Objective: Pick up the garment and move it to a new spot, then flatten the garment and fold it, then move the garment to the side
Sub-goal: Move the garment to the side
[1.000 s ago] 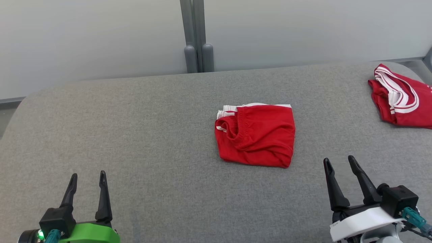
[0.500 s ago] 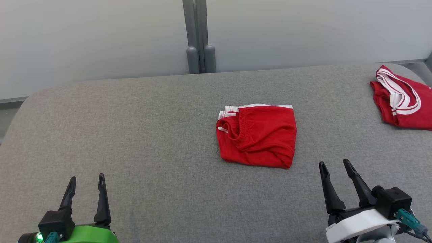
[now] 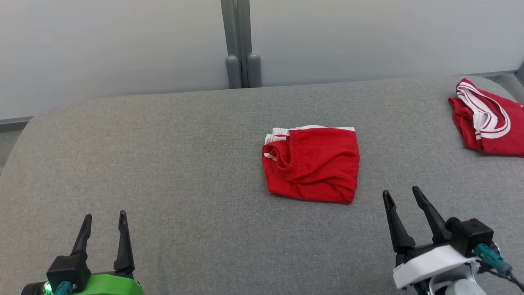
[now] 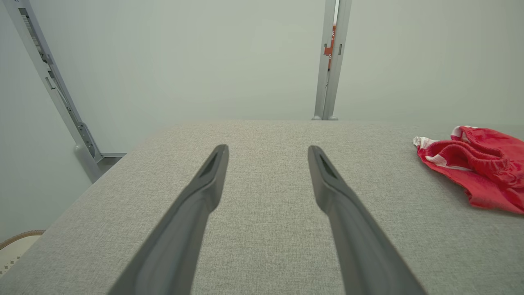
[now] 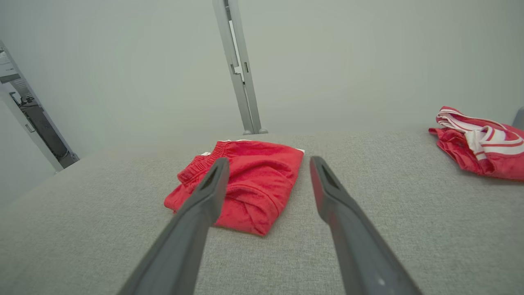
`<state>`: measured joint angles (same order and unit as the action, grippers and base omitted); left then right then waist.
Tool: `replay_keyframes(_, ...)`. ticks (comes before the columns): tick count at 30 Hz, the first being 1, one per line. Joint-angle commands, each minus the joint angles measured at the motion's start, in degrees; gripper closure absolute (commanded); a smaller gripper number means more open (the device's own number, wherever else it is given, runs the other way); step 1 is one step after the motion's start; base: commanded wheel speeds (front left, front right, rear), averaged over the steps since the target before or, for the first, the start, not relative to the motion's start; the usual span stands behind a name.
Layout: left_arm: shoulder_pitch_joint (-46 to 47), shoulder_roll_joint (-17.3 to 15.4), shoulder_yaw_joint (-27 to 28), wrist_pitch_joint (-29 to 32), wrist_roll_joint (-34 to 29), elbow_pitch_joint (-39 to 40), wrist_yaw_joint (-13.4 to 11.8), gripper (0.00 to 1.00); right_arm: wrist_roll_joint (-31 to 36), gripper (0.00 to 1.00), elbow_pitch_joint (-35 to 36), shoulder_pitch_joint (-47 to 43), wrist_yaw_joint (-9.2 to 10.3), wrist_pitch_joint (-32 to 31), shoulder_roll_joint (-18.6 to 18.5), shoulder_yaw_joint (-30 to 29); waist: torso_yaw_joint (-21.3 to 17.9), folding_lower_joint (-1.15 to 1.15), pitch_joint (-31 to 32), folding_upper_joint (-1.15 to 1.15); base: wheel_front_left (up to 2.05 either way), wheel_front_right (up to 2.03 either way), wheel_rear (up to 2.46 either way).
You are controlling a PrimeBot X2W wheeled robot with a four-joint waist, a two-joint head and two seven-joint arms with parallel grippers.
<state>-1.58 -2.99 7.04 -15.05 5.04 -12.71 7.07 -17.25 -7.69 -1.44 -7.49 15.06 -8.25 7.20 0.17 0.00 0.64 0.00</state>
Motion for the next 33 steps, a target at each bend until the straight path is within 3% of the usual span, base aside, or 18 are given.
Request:
replay_keyframes(1, 0.27, -0.12, -0.15, -0.14, -0.05, 0.05, 0.22, 0.0, 0.39, 0.0, -0.91, 1.94, 0.02, 0.14, -0.72, 0.36, 0.26, 0.0, -0.28, 0.0, 0.0, 0.0, 0.0)
replay_keyframes(8, 1.64, -0.06, -0.78, -0.14, 0.17, 0.34, 0.24, 0.0, 1.31, 0.0, -8.0, 13.14, 0.02, -1.74, -2.65, 2.46, 1.18, 0.0, -2.79, 0.0, 0.0, 0.0, 0.0)
replay_keyframes(19, 5.87, -0.01, -2.63, -0.14, 0.89, -0.11, 0.29, 0.0, 2.47, 0.0, -27.1, 31.75, 0.03, -7.77, -2.65, 3.37, 4.19, 0.0, -8.73, 0.0, 0.0, 0.0, 0.0)
replay_keyframes(33, 9.38, 0.03, -4.12, -0.14, 1.79, -0.74, -0.27, 0.0, -0.31, 0.0, -50.02, 40.62, 0.03, -6.68, -0.69, 3.4, 6.18, 0.0, -12.69, 0.0, 0.0, 0.0, 0.0)
